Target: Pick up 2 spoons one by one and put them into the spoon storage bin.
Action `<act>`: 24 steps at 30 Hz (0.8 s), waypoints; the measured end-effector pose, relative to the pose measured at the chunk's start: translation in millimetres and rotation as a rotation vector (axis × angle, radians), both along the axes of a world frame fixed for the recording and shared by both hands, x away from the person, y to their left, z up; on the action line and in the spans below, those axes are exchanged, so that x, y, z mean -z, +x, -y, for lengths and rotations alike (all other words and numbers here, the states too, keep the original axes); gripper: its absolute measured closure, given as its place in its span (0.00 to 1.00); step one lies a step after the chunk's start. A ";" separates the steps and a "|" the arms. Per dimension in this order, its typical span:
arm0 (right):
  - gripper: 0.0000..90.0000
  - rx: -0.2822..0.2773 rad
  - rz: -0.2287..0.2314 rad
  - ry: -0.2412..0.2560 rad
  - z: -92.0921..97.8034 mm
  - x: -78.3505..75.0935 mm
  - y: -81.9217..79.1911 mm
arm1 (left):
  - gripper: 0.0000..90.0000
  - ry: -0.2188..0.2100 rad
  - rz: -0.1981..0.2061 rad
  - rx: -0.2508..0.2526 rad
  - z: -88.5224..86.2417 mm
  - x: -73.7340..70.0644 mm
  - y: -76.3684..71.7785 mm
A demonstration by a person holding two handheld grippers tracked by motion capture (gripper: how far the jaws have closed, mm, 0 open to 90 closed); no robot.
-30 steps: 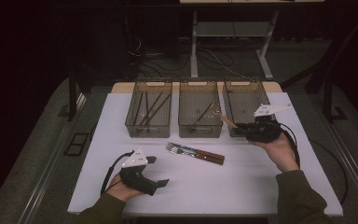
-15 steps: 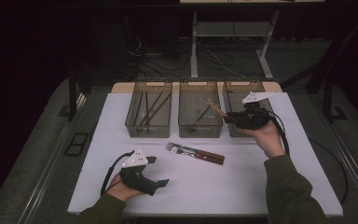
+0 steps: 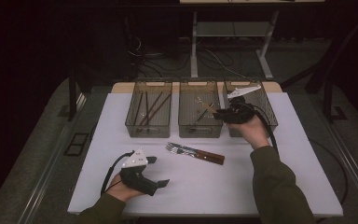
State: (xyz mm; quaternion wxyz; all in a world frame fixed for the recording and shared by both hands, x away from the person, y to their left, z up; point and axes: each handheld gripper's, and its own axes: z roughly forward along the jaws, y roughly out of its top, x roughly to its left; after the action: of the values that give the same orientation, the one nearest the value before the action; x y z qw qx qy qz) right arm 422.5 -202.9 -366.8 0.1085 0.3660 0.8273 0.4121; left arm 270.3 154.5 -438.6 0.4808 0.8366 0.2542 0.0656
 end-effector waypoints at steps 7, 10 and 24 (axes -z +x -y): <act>0.81 -0.001 -0.028 -0.033 -11.7 8.0 5.9 | 0.04 -0.003 0.000 0.000 0.2 -0.1 -0.1; 0.81 0.005 -0.039 -0.057 -16.4 10.7 7.6 | 0.04 -0.002 0.000 0.002 0.0 -0.2 -0.1; 0.58 0.032 -0.011 -0.047 -25.0 12.5 12.3 | 0.04 -0.002 0.000 0.003 -0.1 -0.6 -0.3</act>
State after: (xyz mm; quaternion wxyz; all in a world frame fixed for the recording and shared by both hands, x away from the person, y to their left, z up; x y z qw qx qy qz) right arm 434.8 -177.9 -379.3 0.1191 0.3788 0.8315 0.3886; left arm 270.0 154.6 -438.0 0.4819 0.8365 0.2530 0.0642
